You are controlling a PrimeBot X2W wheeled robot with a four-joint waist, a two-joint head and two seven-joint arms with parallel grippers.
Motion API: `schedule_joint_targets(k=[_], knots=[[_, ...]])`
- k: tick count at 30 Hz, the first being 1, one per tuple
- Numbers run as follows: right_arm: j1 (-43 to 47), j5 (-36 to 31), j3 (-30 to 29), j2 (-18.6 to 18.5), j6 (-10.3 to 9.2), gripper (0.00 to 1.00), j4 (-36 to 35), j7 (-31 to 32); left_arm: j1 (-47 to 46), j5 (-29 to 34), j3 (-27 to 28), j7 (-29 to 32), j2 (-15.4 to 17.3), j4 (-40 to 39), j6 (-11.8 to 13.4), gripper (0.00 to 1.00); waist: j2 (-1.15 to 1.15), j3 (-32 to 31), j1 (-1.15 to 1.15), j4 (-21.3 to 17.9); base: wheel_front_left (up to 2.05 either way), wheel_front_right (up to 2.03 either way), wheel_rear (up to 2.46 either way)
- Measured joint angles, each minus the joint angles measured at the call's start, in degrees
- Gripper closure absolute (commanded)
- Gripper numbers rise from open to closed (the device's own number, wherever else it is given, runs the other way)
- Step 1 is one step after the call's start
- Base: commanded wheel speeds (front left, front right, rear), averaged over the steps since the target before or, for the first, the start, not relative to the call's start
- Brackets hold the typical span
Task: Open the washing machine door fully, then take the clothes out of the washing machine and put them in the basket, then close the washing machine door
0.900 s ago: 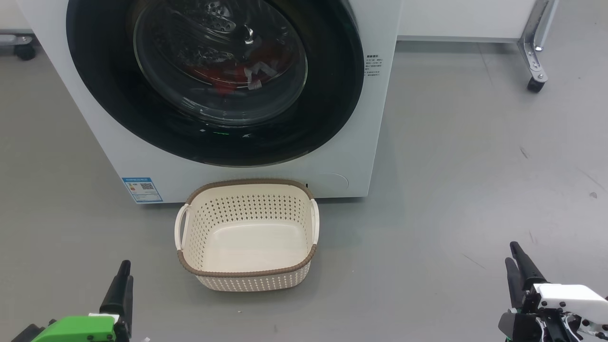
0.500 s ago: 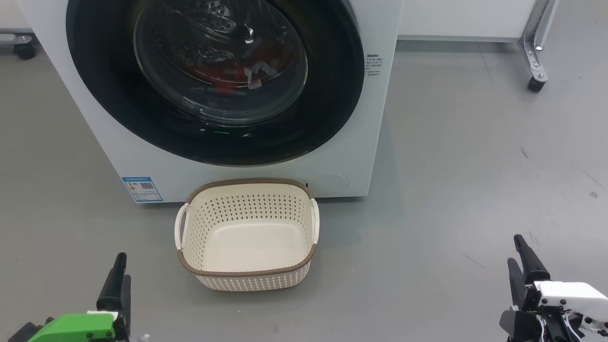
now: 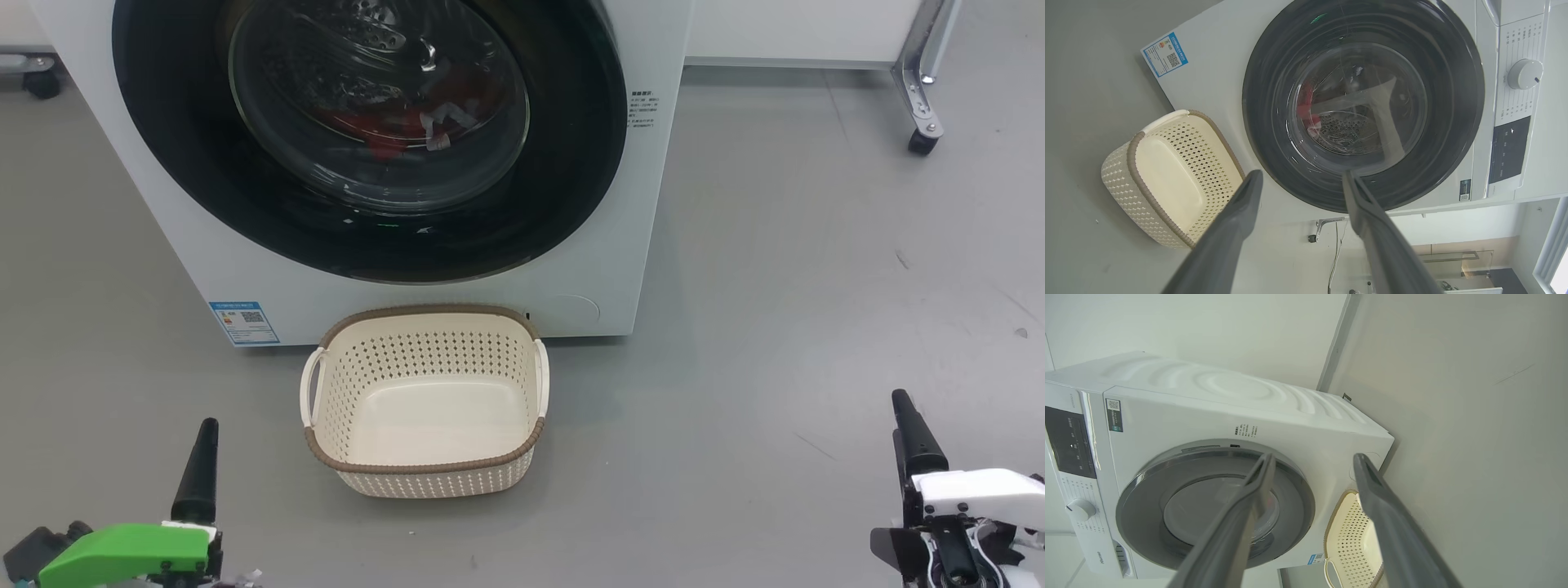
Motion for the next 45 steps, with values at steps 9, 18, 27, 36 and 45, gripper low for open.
schedule_joint_targets(k=[9, 18, 27, 36, 45], knots=[[-0.9, -9.6, 2.6, -2.7, 0.00, 0.00, 0.0, -2.0, -0.4, 10.1, -2.4, -1.8, 2.6, -0.6, 0.0, 0.00, 0.00, 0.1, 0.00, 0.1, 0.00, 0.00, 0.00], [-1.7, -20.4, 5.5, -4.2, -1.14, 0.00, -0.9, -3.5, -0.9, 21.2, -4.9, -3.5, 4.3, -1.8, 0.6, 0.00, 0.00, 0.1, 0.00, 0.1, 0.00, 0.00, 0.00], [-2.2, -29.5, 9.2, -4.7, -2.12, 0.00, -1.6, -5.2, -1.7, 31.8, -8.3, -5.1, 5.1, -3.8, 2.1, 0.00, 0.00, 0.0, 0.00, 0.1, 0.00, 0.00, 0.00], [-2.2, -37.3, 12.3, -5.2, -3.07, 0.00, -1.0, -7.0, -1.7, 39.5, -11.3, -6.8, 5.2, -4.5, 2.6, 0.00, 0.00, -0.3, 0.00, 0.2, 0.00, 0.00, 0.00], [-2.2, -44.5, 15.1, -5.6, -3.56, 0.00, 0.1, -8.6, -1.7, 46.5, -13.7, -8.5, 5.9, -3.4, 3.6, 0.00, 0.00, -0.4, 0.00, 0.3, 0.00, 0.00, 0.00]])
